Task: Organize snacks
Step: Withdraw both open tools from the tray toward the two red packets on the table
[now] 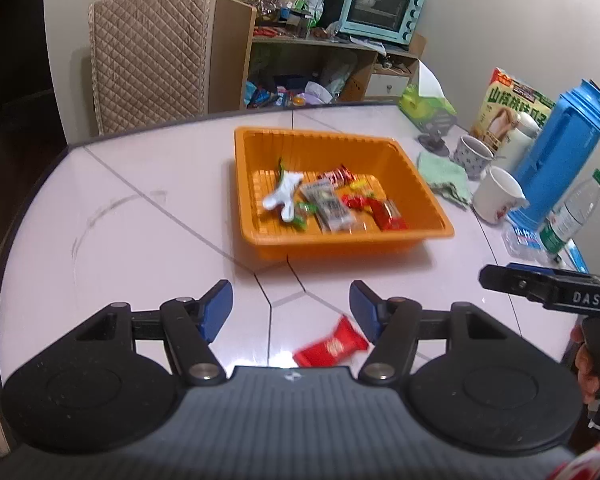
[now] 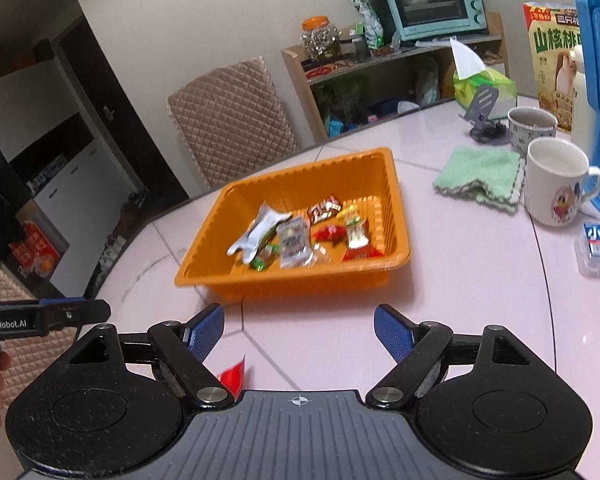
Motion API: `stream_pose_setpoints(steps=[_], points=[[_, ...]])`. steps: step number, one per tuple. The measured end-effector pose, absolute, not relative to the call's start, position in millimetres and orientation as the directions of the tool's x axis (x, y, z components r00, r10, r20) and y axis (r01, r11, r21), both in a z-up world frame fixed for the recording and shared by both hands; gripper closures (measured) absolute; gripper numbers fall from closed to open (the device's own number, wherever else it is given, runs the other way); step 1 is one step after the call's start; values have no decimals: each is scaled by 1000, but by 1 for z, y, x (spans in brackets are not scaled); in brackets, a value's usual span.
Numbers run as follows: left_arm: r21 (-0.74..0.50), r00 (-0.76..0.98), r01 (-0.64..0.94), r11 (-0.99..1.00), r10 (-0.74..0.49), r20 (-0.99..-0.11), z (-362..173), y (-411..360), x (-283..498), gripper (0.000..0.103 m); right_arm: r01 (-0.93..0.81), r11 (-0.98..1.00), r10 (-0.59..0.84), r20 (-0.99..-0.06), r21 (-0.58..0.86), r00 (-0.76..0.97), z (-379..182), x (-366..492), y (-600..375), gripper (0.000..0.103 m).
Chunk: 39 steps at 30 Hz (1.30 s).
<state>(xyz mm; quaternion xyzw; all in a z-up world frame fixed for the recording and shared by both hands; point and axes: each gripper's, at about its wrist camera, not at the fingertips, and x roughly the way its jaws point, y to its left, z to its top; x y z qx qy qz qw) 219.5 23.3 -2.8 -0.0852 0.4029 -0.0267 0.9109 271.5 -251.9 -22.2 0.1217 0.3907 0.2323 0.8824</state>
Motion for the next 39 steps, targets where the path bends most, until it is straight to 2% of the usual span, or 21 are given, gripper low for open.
stream_pose_setpoints(steps=[15, 39], points=[[-192, 615, -32, 981, -132, -777, -39, 12, 172, 42, -324, 871, 490, -704, 370, 515, -44, 228, -221, 21], [-155, 550, -5, 988, -126, -825, -84, 1, 174, 42, -268, 886, 462, -776, 378, 430, -83, 212, -210, 21]])
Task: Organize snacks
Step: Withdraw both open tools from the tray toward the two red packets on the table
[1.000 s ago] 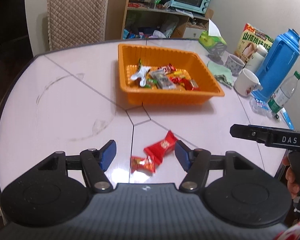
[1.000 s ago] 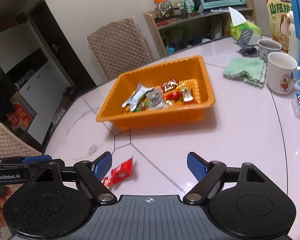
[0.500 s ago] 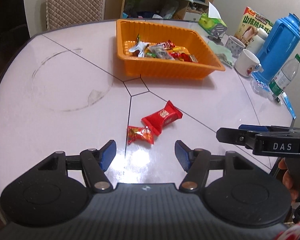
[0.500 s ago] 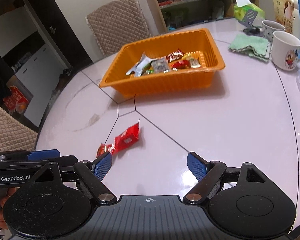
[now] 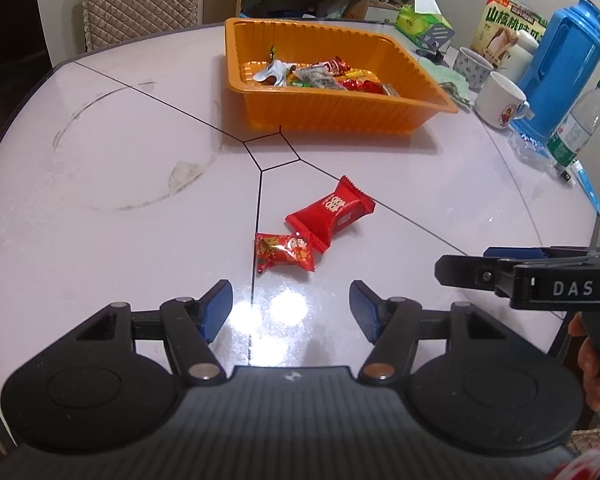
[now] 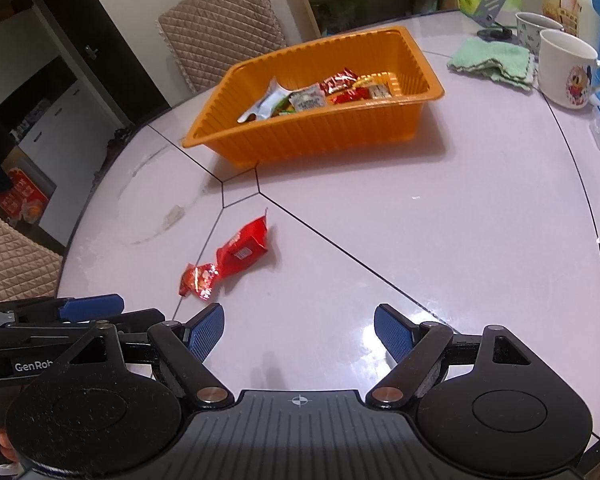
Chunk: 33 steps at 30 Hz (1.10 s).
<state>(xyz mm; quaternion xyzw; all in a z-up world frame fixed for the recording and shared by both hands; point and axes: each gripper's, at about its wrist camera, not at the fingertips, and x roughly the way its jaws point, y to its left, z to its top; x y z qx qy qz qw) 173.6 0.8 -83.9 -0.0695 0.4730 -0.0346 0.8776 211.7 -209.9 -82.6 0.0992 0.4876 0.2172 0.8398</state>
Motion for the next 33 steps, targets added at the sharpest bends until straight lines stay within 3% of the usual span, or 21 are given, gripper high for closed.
stream_pose_setpoints(steps=[33], points=[[-99, 517, -104, 990, -31, -856, -124, 27, 222, 43, -274, 877, 478, -775, 395, 413, -100, 241, -197, 21]])
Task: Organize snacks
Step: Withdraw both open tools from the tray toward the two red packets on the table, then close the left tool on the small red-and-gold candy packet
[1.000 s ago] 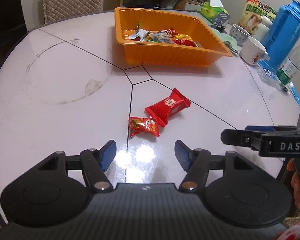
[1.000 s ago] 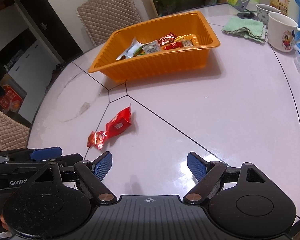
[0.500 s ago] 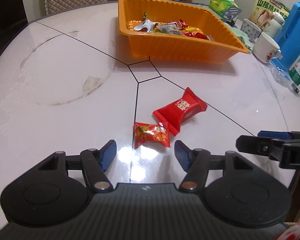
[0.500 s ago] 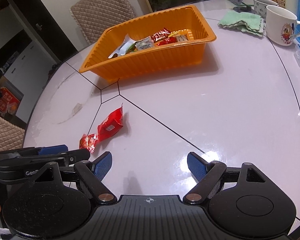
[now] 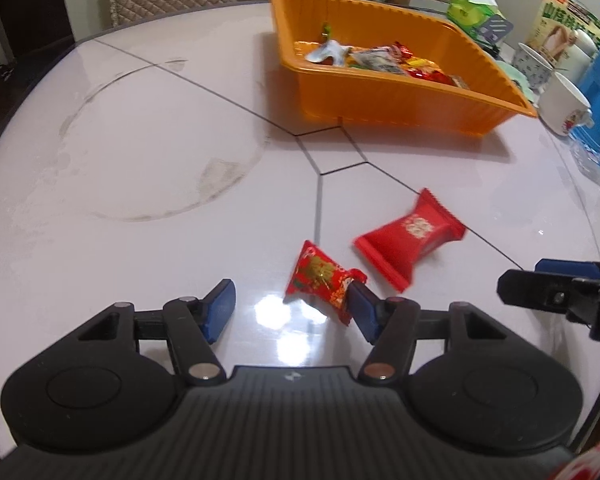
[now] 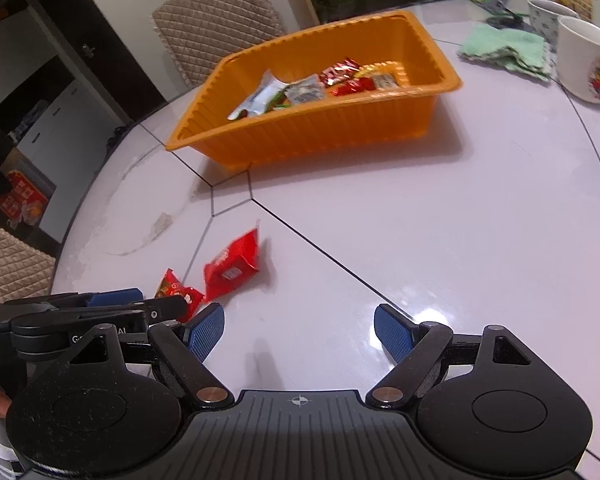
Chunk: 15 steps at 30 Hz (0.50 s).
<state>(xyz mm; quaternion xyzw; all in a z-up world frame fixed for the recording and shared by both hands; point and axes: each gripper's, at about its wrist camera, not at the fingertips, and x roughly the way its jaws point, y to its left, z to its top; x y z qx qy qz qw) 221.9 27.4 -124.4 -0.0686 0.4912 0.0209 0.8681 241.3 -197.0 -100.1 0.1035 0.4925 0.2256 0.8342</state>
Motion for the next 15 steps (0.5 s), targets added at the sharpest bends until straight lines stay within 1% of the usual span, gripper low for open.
stream_pose_setpoints(steps=[9, 10, 12, 15], points=[[-67, 518, -156, 986, 23, -855, -122, 51, 216, 43, -352, 838, 537, -742, 417, 402, -102, 250, -172, 22], [-65, 516, -166, 984, 30, -856, -122, 54, 216, 43, -360, 833, 545, -738, 421, 397, -103, 251, -170, 24], [-67, 513, -182, 981, 36, -858, -122, 60, 215, 44, -369, 823, 557, -736, 431, 384, -104, 252, -164, 38], [-78, 517, -177, 981, 25, -856, -119, 63, 214, 44, -359, 817, 567, -741, 452, 360, -110, 254, -157, 40]])
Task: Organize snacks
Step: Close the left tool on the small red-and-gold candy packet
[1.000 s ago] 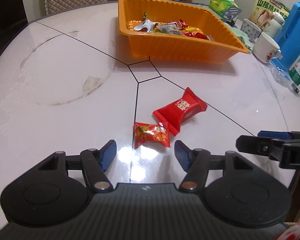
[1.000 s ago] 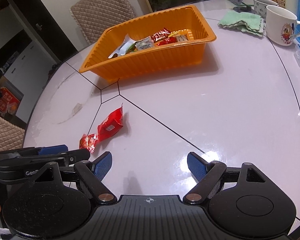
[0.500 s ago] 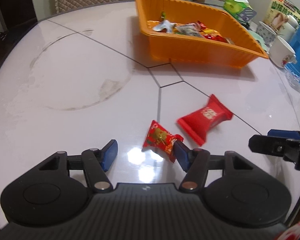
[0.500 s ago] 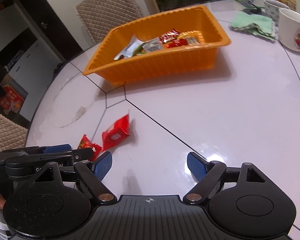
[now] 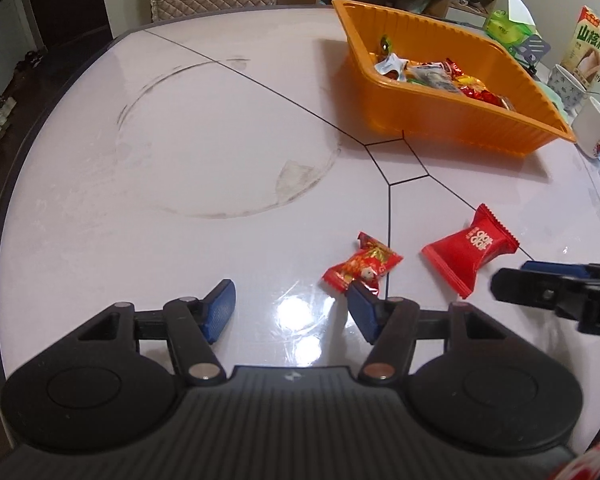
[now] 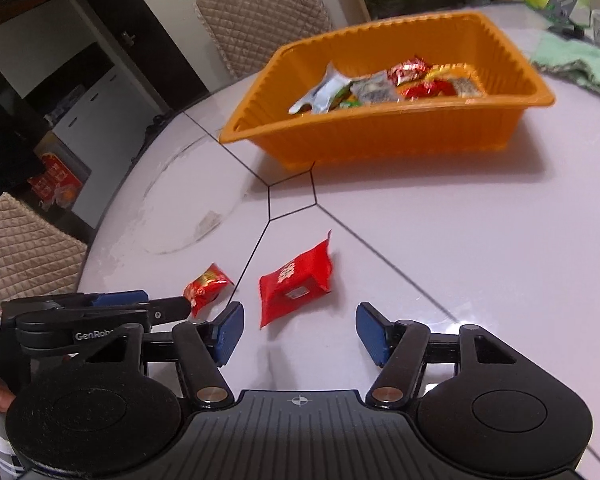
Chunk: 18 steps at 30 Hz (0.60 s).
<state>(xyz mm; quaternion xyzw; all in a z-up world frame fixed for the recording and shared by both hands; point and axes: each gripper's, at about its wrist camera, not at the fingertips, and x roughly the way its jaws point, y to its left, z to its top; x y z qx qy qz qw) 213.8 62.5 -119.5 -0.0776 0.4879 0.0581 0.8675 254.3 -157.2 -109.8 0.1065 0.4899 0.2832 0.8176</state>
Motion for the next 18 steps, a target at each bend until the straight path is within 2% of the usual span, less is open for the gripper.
stream_pose_setpoints(steps=[6, 11, 14, 16, 18], points=[[-93, 534, -130, 987, -10, -846, -116, 51, 215, 44, -329, 813, 579, -728, 480, 367, -116, 264, -148, 50], [-81, 547, -53, 995, -39, -836, -115, 40, 220, 44, -330, 819, 571, -725, 470, 385, -116, 268, -145, 53], [-48, 554, 4, 999, -42, -831, -116, 32, 227, 55, -327, 817, 574, -723, 474, 384, -117, 268, -146, 53], [-27, 556, 39, 999, -44, -830, -118, 27, 231, 56, -327, 816, 575, -723, 476, 382, -117, 268, -147, 53], [-4, 555, 74, 997, -45, -831, -120, 23, 234, 64, -327, 816, 575, -724, 476, 382, -117, 268, -147, 53]])
